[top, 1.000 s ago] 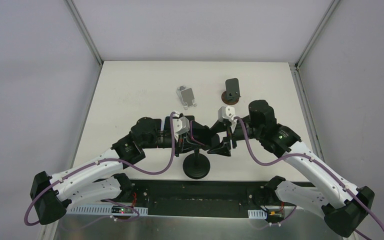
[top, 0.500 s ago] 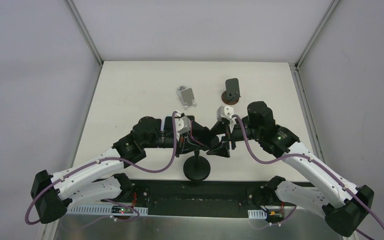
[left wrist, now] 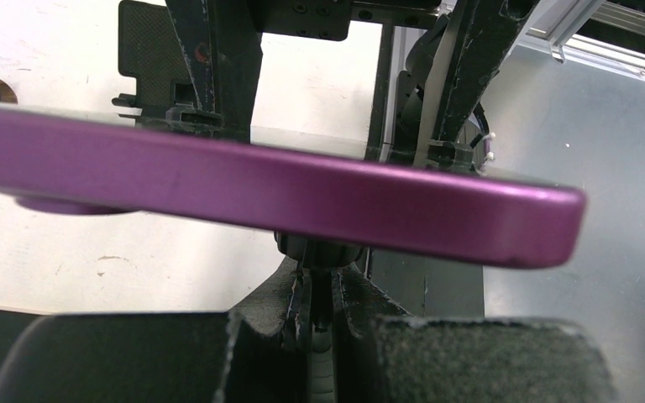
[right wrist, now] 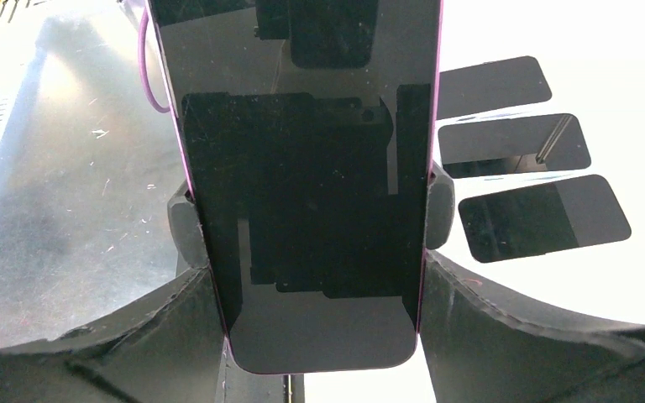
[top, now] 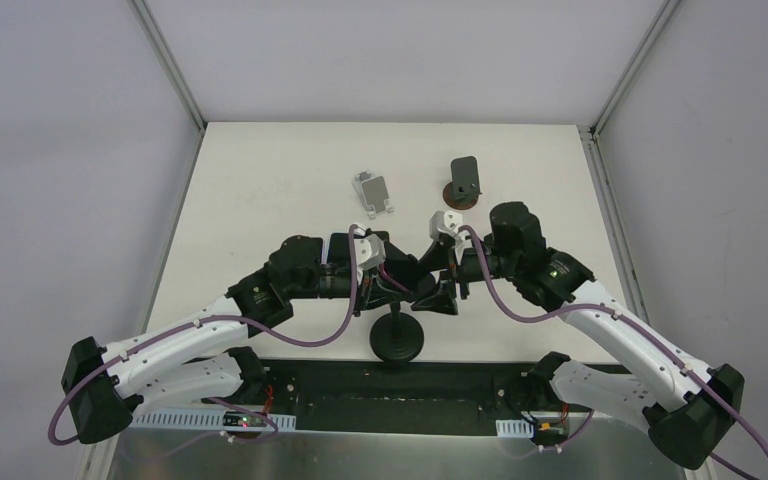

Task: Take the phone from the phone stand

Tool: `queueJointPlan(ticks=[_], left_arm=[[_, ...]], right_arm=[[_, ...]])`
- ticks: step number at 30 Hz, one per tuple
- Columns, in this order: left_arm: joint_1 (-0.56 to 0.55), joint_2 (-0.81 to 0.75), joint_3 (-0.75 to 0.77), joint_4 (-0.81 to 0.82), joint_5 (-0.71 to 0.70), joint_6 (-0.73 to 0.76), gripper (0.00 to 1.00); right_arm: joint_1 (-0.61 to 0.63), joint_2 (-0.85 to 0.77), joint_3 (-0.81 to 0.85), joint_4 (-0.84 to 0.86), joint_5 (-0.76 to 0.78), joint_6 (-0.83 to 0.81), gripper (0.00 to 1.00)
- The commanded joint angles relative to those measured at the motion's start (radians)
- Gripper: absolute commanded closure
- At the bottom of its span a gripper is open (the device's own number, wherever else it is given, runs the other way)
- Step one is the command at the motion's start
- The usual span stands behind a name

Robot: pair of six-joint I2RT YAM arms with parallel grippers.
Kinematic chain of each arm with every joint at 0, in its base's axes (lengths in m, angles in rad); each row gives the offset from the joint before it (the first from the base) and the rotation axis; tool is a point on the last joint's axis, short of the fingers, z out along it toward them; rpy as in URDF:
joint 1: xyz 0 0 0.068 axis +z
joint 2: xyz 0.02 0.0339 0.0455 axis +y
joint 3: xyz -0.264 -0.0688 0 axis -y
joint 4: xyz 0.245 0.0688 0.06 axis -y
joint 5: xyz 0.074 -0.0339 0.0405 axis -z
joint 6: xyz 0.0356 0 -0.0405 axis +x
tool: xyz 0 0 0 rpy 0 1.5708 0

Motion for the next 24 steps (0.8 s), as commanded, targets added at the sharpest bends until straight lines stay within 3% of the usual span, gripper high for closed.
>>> queueJointPlan(ticks=[1,11,22,24], left_arm=[[-0.092,0.001,0.055,0.109,0.194,-0.011,1.0],[-0.112,-0.003,0.033,0.109,0.213,-0.003,1.0],[-0.113,-0.007,0.023,0.108,0.211,0.013,1.0],[-0.114,-0.007,0.023,0.109,0.209,0.015,1.0]], right_arm=[[-0.012,0.028,0.069,0.231,0.157,-0.009,1.0],[-0.011,0.02,0.101,0.23,0.056,-0.039,1.0],[0.002,0.002,0.101,0.228,0.047,-0.051,1.0],[0.005,-0.002,0.092,0.223,0.058,-0.051,0.94]])
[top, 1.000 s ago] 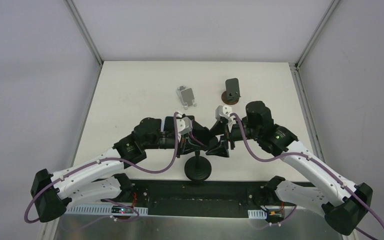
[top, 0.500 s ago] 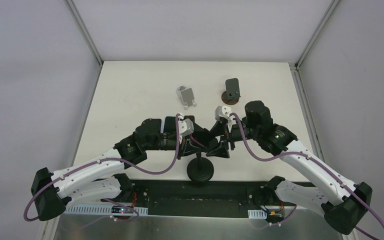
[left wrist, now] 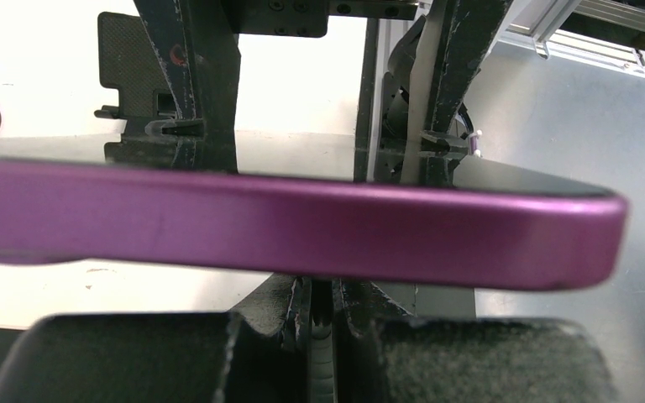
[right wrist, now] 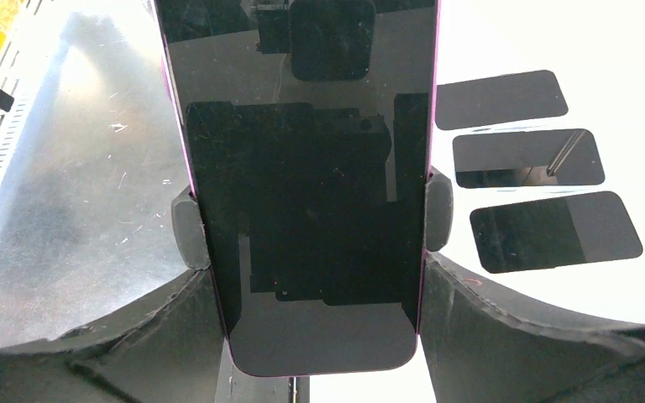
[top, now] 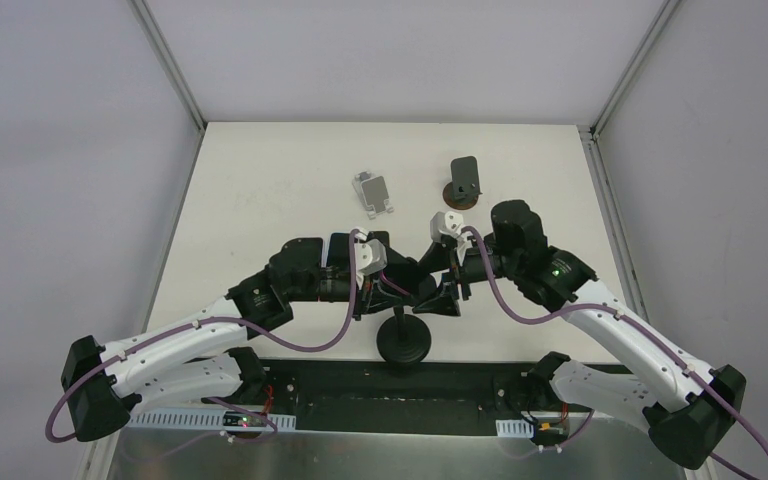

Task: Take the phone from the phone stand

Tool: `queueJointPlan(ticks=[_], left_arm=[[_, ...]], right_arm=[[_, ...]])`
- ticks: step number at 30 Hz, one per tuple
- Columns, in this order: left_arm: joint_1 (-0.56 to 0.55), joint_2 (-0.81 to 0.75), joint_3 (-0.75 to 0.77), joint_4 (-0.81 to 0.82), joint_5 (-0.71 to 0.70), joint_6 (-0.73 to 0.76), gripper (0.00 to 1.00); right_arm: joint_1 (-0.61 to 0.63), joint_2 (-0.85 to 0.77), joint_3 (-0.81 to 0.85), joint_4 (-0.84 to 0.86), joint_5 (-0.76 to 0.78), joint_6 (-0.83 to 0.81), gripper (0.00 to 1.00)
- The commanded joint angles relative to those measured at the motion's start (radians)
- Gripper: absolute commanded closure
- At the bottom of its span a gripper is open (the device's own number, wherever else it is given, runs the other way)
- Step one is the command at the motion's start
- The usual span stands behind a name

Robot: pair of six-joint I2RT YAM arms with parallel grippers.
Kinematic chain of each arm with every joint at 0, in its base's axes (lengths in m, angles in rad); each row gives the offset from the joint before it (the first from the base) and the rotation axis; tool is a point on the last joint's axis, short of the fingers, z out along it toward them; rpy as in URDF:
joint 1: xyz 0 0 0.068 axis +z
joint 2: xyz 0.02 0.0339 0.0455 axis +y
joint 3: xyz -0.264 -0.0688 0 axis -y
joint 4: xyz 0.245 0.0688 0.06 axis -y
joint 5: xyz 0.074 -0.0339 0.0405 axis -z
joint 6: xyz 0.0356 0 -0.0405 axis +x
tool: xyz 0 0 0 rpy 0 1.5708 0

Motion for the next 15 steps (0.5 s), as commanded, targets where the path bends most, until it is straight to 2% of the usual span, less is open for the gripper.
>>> queueJointPlan(ticks=[1,8,9,11,15], left_arm=[[-0.081,-0.005,0.02,0.106,0.204,0.011,1.0],[-0.081,-0.046,-0.004,0.106,0.139,0.034,1.0],[-0.081,-0.049,-0.008,0.105,0.131,0.035,1.0],[-0.081,-0.05,-0.01,0.106,0.127,0.034,1.0],[-0.082,-0.046,-0.012,0.106,0.119,0.036,1.0]], right_arm=[[0.003,-0.006,0.062,0.24,0.112,-0.033,0.89],[0.003,-0.048,0.032,0.091,0.163,-0.105,0.55],[0.003,-0.058,0.021,0.079,0.181,-0.108,0.41],[0.003,-0.082,-0.004,0.063,0.215,-0.118,0.23],[0.003,-0.124,-0.05,0.062,0.269,-0.11,0.09]])
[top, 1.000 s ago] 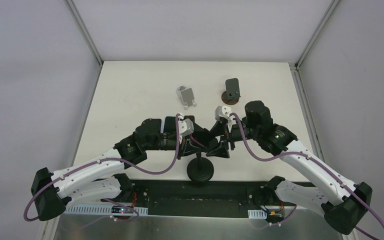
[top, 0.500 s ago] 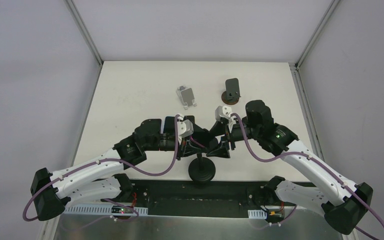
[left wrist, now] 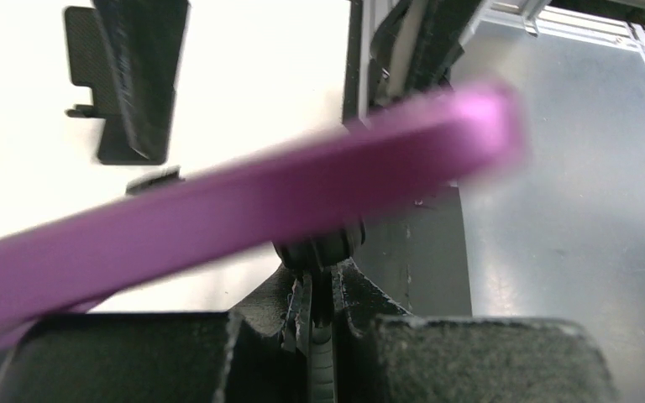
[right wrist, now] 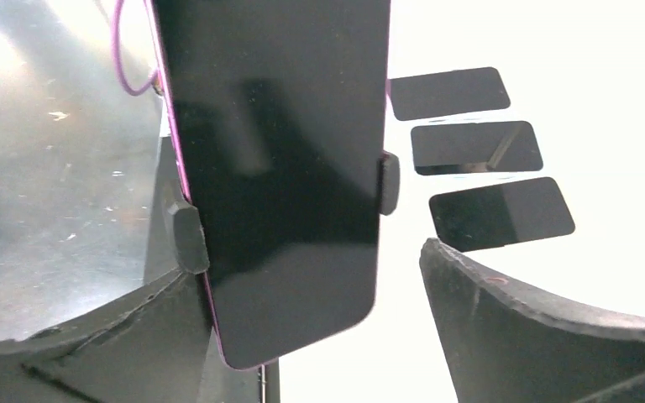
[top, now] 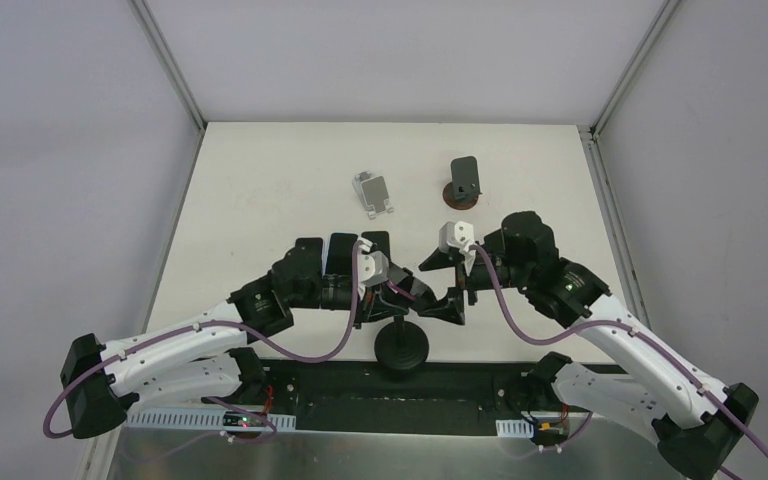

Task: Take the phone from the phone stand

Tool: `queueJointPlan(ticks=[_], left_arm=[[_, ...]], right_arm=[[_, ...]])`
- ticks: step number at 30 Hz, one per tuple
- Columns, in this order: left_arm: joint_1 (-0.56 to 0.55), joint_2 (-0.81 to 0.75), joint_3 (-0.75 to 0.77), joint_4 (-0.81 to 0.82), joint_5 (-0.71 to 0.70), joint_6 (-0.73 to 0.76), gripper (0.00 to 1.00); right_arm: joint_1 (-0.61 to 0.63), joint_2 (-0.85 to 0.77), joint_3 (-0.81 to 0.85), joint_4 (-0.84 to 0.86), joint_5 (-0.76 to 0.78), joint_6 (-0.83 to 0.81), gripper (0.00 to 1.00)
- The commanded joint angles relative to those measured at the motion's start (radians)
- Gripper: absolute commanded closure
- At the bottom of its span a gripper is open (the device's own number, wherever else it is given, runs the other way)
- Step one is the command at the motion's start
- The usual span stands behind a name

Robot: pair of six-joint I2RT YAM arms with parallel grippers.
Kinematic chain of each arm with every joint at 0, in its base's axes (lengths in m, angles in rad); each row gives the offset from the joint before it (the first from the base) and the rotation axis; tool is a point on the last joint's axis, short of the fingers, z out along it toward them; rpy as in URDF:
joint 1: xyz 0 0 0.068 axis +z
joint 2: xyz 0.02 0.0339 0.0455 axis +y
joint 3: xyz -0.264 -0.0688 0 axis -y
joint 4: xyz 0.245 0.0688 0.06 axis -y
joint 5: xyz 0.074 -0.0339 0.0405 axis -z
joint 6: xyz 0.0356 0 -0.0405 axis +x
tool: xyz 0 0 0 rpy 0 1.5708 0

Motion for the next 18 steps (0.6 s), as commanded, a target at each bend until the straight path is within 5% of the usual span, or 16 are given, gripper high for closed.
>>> queueJointPlan(ticks=[1,9,18], left_arm=[[-0.048,-0.033,0.009,0.094,0.136,0.007,1.0],[-0.047,-0.033,0.007,0.092,0.129,0.011,1.0],[-0.044,-0.054,-0.016,0.092,0.034,0.015,1.0]], right_arm=[[-0.019,-0.049,-0.029,0.101,0.177,-0.04,0.06],[-0.019,-0.089,-0.049,0.057,0.186,-0.029,0.01],[-0.014,-0.134,-0.01,-0.074,0.01,-0.004,0.01]])
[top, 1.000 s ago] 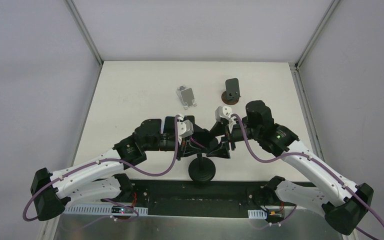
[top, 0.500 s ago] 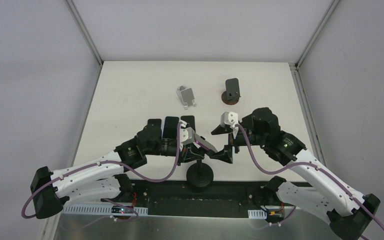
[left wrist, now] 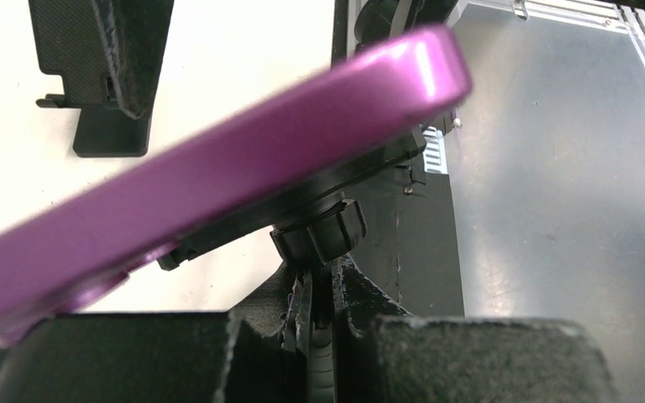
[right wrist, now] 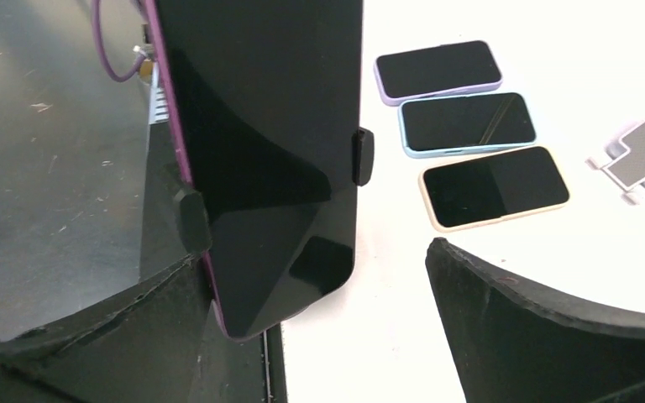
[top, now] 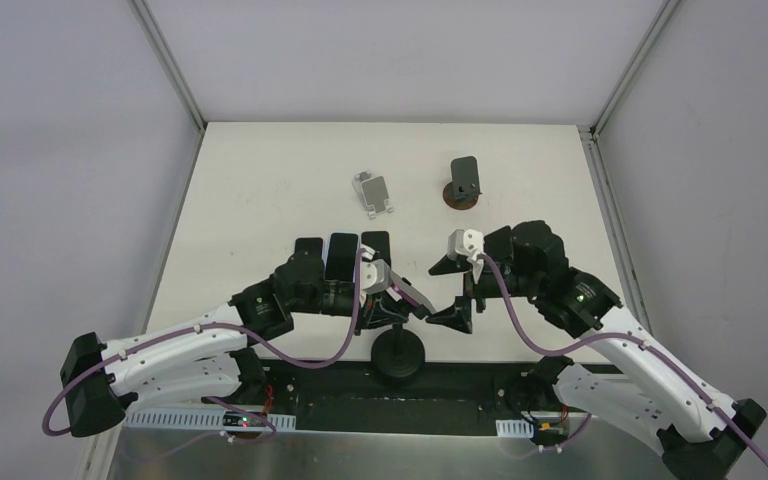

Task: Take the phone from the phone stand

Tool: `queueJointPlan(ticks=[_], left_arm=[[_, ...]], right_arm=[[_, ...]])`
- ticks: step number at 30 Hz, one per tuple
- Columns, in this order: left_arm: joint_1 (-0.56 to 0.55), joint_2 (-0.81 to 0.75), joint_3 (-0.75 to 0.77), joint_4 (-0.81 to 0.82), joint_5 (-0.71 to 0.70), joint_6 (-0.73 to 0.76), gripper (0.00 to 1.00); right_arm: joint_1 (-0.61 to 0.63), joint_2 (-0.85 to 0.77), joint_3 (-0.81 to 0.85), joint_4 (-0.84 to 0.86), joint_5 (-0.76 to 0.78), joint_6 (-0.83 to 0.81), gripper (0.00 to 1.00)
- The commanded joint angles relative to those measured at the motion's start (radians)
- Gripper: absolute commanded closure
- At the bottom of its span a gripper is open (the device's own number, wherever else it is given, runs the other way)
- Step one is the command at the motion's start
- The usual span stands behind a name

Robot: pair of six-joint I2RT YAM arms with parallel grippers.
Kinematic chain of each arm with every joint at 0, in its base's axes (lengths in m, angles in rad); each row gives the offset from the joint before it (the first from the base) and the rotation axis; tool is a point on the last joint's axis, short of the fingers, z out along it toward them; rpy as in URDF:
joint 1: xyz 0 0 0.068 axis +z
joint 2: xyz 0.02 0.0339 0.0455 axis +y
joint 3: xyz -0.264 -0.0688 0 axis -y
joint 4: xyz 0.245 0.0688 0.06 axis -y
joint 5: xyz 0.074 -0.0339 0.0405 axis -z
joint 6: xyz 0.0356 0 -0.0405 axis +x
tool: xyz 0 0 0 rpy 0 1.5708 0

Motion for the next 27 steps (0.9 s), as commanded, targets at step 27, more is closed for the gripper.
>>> queueJointPlan(ticks=[27], left_arm=[[-0.008,-0.05,0.021,0.048,0.249,0.266,1.0]], right_arm=[[0.017,0.078,0.162,0.122,-0.257,0.273,0.01]])
